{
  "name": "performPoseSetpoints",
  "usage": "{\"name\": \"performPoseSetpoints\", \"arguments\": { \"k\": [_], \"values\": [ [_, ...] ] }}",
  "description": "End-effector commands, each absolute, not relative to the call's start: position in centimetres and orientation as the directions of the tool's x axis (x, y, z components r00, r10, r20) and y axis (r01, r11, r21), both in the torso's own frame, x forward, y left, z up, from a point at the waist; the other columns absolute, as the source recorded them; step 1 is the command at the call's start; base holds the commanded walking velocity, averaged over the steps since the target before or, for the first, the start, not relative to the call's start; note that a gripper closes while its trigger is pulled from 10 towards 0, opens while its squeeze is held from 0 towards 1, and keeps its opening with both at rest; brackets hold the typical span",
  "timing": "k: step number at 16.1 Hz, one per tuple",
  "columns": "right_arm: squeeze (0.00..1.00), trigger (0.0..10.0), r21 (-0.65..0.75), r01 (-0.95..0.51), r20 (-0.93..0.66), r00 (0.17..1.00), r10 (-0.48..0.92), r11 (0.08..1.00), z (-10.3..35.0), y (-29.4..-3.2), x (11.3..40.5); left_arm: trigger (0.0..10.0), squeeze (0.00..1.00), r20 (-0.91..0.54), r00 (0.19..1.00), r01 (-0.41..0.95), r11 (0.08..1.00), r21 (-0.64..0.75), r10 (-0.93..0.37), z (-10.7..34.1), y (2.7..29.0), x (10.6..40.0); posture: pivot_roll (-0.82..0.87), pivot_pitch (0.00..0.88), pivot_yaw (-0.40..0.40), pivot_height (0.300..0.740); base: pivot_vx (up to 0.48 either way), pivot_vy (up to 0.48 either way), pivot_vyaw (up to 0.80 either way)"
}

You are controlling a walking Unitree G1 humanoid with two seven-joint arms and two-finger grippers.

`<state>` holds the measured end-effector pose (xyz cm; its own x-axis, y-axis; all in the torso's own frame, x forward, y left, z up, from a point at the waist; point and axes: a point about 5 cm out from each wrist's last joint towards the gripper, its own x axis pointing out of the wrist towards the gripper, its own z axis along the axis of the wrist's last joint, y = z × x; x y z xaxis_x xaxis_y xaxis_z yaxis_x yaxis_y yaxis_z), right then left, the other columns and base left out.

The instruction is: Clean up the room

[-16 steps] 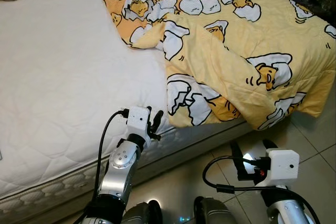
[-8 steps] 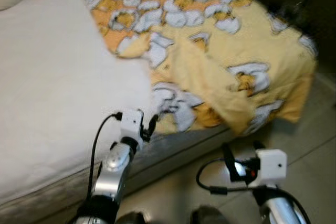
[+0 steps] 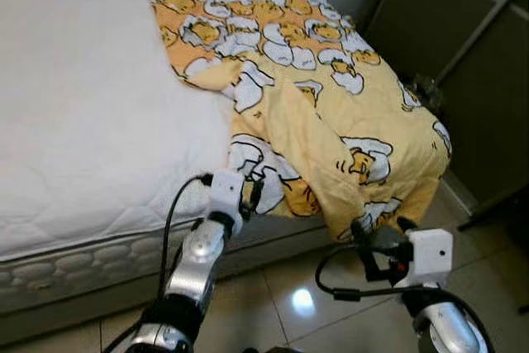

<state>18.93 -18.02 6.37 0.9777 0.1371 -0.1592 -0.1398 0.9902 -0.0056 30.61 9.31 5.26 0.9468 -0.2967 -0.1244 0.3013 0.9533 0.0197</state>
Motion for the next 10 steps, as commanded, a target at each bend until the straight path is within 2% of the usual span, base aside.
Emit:
{"name": "performPoseSetpoints", "arguments": {
  "k": [1,2,4,10],
  "values": [
    [0.0,10.0,-0.021,-0.127,-0.151,0.981,0.123,0.992,6.6,-18.7,19.2,10.0,0.0,-0.097,0.946,0.311,0.95,0.001,-0.31,5.7,8.8,30.6,0.05,0.079,-0.224,0.74,0.0,0.0,0.0],
    [0.0,10.0,-0.023,-0.126,-0.129,0.984,0.122,0.992,6.9,-18.5,19.4,10.0,0.0,-0.08,0.954,0.289,0.957,-0.022,-0.289,5.9,9.1,30.6,0.03,0.089,-0.189,0.74,0.0,0.0,0.0],
    [0.0,10.0,-0.029,-0.111,-0.095,0.99,0.108,0.993,7.5,-18.6,20.0,10.0,0.0,-0.063,0.963,0.259,0.964,-0.055,-0.262,6.4,9.6,30.7,-0.09,0.124,-0.082,0.74,0.424,0.0,0.0],
    [0.0,10.0,-0.036,-0.075,-0.085,0.994,0.071,0.997,7.6,-18.7,19.6,10.0,0.0,-0.086,0.956,0.274,0.959,-0.077,-0.28,6.2,9.6,30.8,-0.13,0.131,-0.037,0.74,0.48,0.0,0.0]
  ]
}}
